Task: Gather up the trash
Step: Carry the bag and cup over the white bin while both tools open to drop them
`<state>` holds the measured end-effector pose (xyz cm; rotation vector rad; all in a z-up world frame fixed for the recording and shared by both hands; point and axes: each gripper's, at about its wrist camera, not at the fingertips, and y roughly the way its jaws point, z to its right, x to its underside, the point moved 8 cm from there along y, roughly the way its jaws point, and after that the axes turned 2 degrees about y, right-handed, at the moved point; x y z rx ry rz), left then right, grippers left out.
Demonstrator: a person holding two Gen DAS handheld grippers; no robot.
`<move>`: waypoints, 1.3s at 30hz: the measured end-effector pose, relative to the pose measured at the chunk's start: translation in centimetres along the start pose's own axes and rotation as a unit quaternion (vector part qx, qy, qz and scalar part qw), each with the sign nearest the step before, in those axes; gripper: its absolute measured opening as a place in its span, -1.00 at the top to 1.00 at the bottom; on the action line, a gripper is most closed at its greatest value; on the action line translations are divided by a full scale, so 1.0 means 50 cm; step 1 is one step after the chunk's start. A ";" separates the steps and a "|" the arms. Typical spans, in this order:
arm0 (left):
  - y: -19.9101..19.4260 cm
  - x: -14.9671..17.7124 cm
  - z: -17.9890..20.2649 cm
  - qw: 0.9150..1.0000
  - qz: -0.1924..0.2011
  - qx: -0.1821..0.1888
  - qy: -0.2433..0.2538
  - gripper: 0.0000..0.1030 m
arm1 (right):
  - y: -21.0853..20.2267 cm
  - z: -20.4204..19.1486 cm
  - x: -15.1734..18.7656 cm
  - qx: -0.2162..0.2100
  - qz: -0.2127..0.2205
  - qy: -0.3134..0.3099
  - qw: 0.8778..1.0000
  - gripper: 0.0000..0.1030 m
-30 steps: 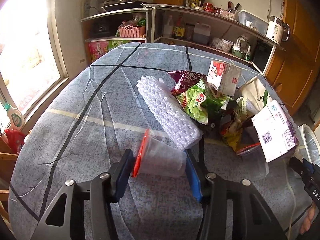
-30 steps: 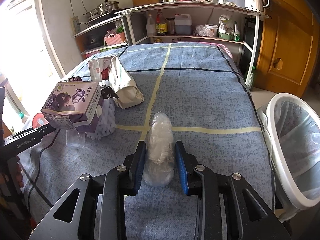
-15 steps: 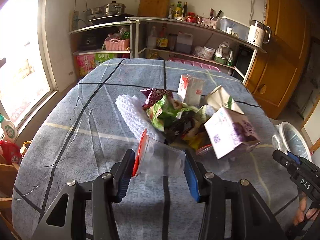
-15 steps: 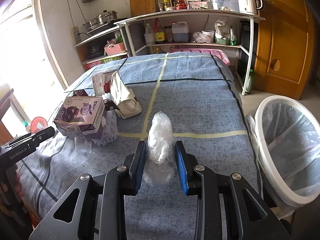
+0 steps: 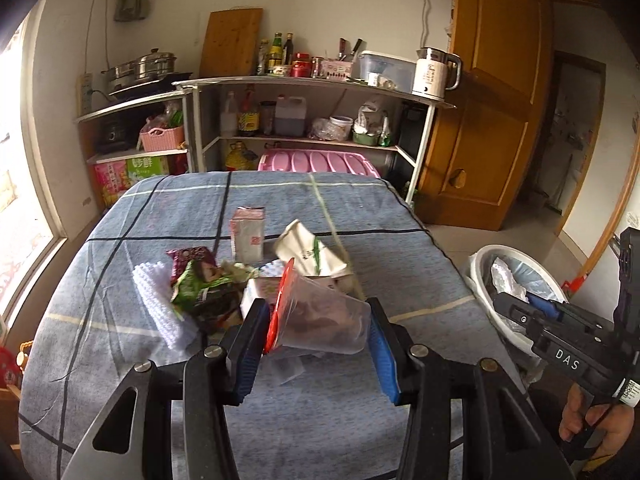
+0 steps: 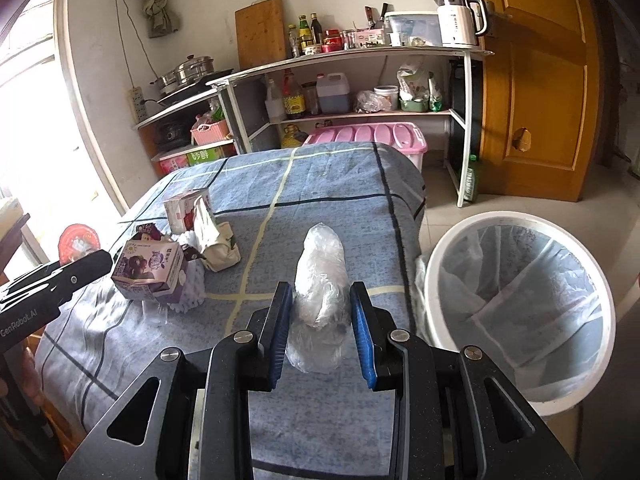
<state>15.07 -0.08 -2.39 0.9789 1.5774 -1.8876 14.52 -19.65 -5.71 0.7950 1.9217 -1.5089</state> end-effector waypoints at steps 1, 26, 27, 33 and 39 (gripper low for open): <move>0.005 -0.005 0.018 1.000 0.000 0.007 0.003 0.06 | -0.005 0.014 -0.003 0.005 0.003 0.004 1.000 0.40; 0.211 -0.015 0.510 0.972 -0.077 0.186 0.123 0.05 | -0.017 0.390 0.031 0.126 -0.045 0.085 0.987 0.40; 0.220 -0.012 0.520 0.971 -0.082 0.184 0.126 0.05 | -0.015 0.399 0.038 0.134 -0.048 0.084 0.986 0.40; 0.260 0.015 0.562 0.967 -0.105 0.185 0.137 0.05 | -0.005 0.449 0.064 0.153 -0.064 0.095 0.982 0.40; 0.281 0.027 0.568 0.966 -0.119 0.181 0.141 -0.12 | -0.005 0.474 0.075 0.158 -0.072 0.108 0.979 0.32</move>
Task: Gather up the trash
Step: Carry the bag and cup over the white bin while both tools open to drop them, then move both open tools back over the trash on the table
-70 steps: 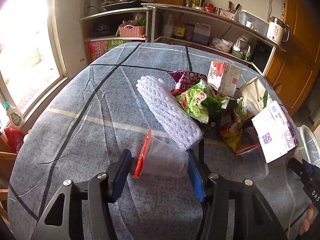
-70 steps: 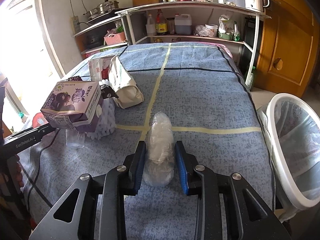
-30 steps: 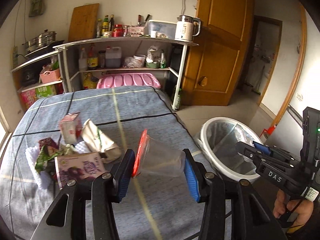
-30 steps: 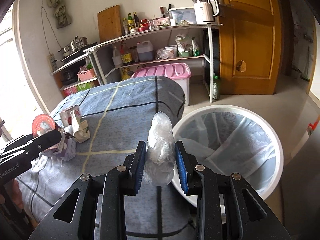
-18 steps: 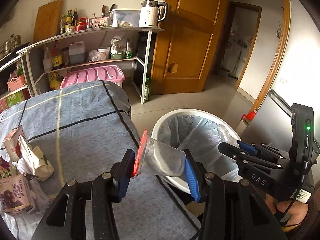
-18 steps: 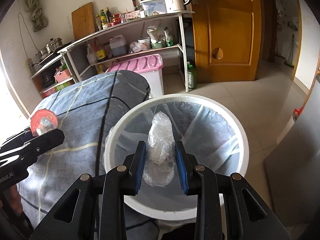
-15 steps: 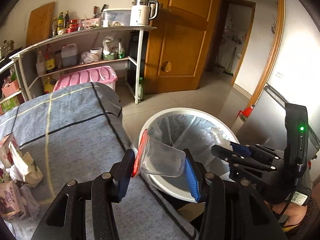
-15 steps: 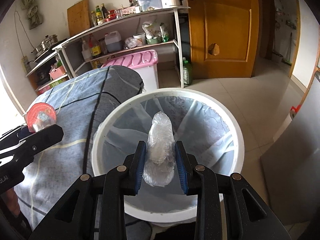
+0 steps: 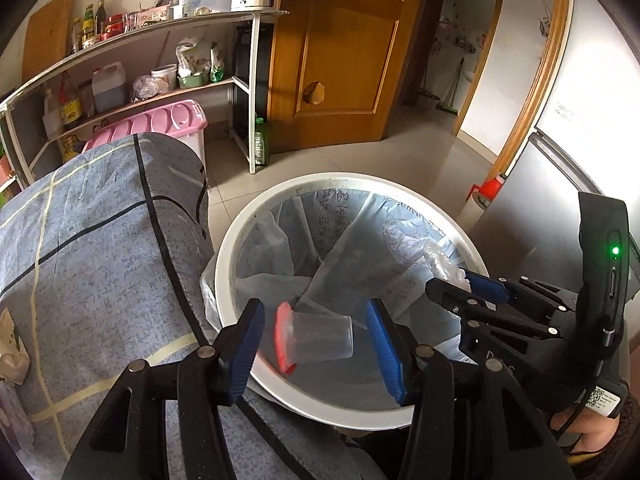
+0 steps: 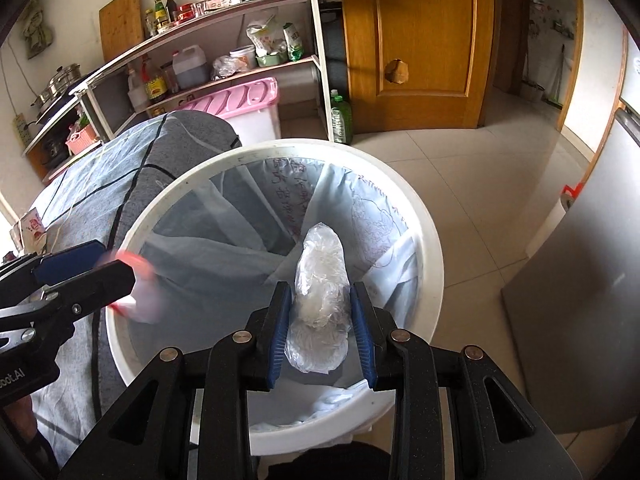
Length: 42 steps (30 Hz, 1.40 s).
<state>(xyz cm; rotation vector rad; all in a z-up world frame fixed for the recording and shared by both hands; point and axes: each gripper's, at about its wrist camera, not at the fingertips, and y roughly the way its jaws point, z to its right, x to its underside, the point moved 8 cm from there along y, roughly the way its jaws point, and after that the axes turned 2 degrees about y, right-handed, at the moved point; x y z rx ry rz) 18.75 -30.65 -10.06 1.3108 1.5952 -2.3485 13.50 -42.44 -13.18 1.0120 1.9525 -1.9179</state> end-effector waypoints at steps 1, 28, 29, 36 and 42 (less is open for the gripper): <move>0.000 0.000 -0.001 1.000 0.001 -0.001 -0.002 -0.21 | 0.000 0.001 0.001 0.001 -0.001 0.000 1.000 0.27; -0.277 0.070 -0.154 0.989 0.094 -0.100 -0.061 -0.23 | -0.131 -0.181 0.000 -0.075 0.066 -0.049 0.994 -0.04; -0.291 0.077 -0.166 0.988 0.099 -0.103 -0.067 -0.23 | -0.133 -0.196 0.002 -0.081 0.065 -0.053 0.993 -0.04; -0.372 0.142 -0.265 0.977 0.107 -0.150 -0.110 -0.23 | -0.144 -0.323 0.025 -0.134 0.061 -0.096 0.985 -0.04; -0.435 0.216 -0.368 0.962 0.112 -0.192 -0.159 -0.23 | -0.142 -0.434 0.040 -0.182 0.051 -0.136 0.973 -0.04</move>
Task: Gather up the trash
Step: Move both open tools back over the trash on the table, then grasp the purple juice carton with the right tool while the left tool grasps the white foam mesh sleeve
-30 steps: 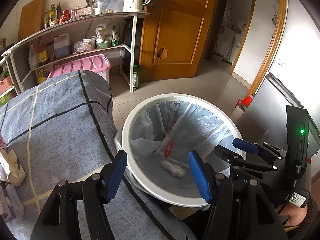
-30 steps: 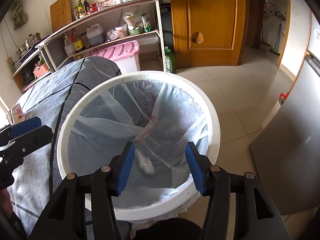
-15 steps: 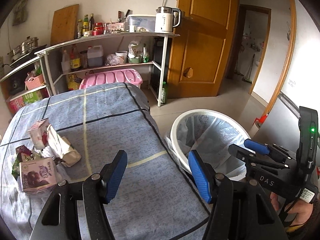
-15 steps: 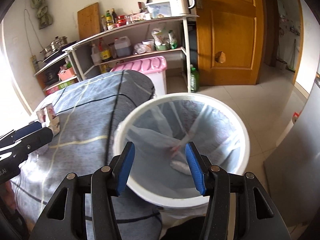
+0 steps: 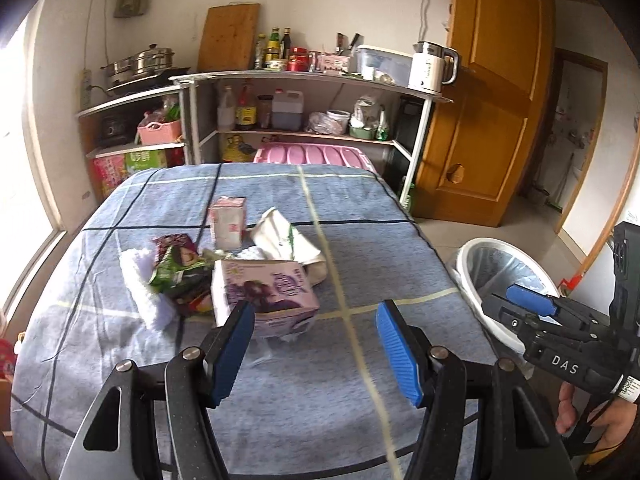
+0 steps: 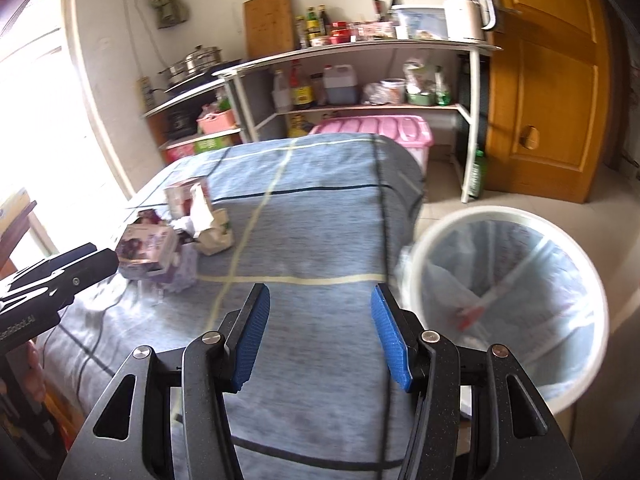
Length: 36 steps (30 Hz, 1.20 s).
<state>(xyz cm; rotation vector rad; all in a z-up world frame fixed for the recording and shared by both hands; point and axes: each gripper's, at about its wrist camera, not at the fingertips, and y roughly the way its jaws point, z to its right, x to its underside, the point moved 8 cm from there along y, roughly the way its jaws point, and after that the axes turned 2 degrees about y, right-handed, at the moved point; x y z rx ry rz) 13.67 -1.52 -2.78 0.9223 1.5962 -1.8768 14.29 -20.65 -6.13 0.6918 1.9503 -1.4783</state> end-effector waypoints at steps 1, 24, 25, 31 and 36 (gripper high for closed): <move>0.001 0.004 -0.025 1.000 -0.002 -0.009 -0.009 -0.23 | 0.008 -0.018 -0.002 -0.007 -0.002 -0.007 1.000 -0.05; 0.032 0.062 -0.325 0.990 -0.036 -0.086 -0.109 -0.24 | 0.139 -0.360 -0.002 -0.174 0.003 -0.239 0.955 -0.39; 0.035 0.064 -0.330 0.989 -0.037 -0.088 -0.111 -0.23 | 0.137 -0.369 0.005 -0.169 0.011 -0.256 0.952 -0.39; 0.056 0.061 -0.343 0.989 -0.042 -0.077 -0.119 -0.24 | 0.173 -0.389 0.020 -0.106 0.017 -0.323 0.940 -0.40; 0.079 0.052 -0.352 0.989 -0.044 -0.065 -0.123 -0.24 | 0.187 -0.372 0.014 -0.087 0.017 -0.313 0.946 -0.40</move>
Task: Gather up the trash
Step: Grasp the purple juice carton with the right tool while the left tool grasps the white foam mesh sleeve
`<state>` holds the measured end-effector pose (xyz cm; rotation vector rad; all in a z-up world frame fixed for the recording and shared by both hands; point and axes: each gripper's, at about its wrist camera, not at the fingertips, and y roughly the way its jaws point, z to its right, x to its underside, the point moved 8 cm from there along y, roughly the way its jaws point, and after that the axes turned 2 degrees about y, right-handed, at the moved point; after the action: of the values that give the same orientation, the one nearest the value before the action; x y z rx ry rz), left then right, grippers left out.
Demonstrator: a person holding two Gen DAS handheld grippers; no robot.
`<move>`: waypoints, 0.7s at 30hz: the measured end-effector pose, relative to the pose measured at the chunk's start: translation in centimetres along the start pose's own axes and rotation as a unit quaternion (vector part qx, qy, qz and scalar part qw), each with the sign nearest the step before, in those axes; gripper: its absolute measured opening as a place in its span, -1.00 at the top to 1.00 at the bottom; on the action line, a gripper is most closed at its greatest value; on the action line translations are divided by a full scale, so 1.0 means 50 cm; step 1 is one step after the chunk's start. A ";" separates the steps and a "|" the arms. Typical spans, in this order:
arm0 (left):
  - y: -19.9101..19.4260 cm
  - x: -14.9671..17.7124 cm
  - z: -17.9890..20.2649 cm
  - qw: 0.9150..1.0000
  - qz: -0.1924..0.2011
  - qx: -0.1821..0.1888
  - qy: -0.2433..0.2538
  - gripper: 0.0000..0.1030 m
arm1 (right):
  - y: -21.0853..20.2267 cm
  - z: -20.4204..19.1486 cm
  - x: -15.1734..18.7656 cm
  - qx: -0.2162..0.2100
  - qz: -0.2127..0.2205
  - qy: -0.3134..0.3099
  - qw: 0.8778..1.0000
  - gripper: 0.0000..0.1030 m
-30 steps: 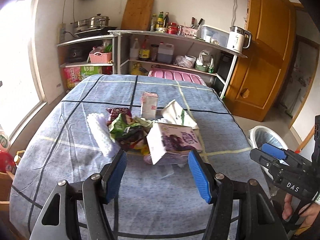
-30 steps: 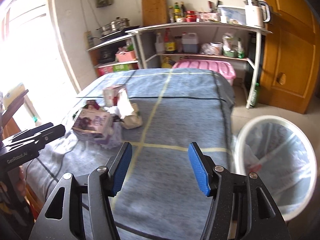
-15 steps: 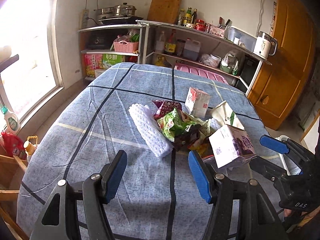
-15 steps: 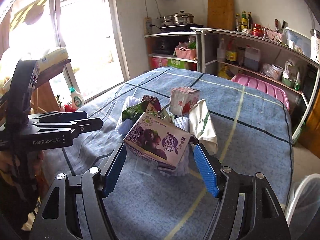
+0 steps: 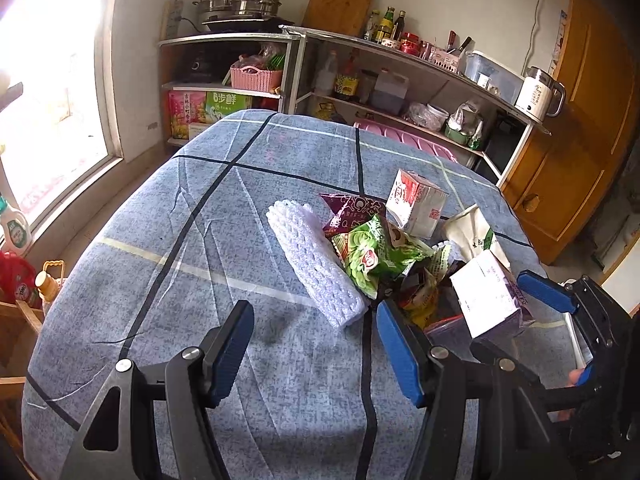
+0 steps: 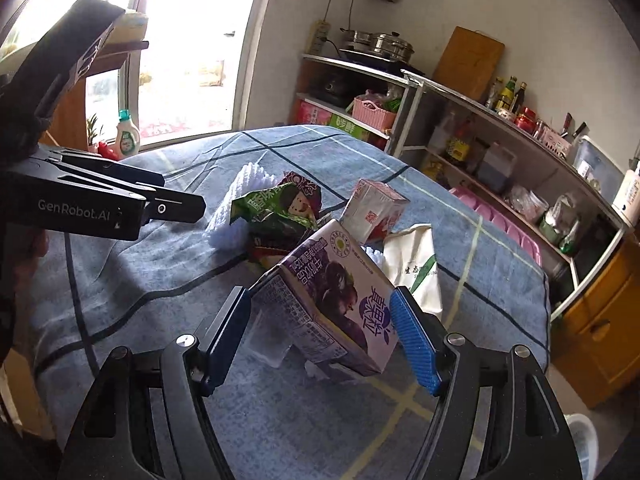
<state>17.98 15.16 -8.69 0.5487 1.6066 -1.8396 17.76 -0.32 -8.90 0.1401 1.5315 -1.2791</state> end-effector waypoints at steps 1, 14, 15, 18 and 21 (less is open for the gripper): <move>0.005 -0.003 0.000 1.000 -0.001 0.002 -0.003 -0.24 | 0.001 0.000 -0.001 -0.001 0.001 0.005 1.000 -0.40; 0.102 -0.034 -0.008 0.999 -0.029 -0.015 -0.020 -0.24 | -0.006 0.056 -0.007 0.002 0.020 0.085 0.996 0.14; 0.109 -0.034 -0.010 0.999 -0.032 -0.016 -0.022 -0.24 | -0.005 0.059 -0.006 -0.005 0.022 0.093 0.995 0.14; 0.119 -0.037 -0.008 0.999 -0.033 -0.012 -0.026 -0.24 | -0.008 0.071 -0.002 -0.009 0.020 0.113 0.993 0.02; 0.131 -0.044 -0.009 0.999 -0.032 -0.017 -0.024 -0.24 | -0.002 0.081 0.002 -0.014 0.010 0.124 0.992 -0.29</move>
<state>24.06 15.62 -11.98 0.4394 1.6371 -1.8537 20.20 -3.47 -8.29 0.3057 1.7529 -1.2598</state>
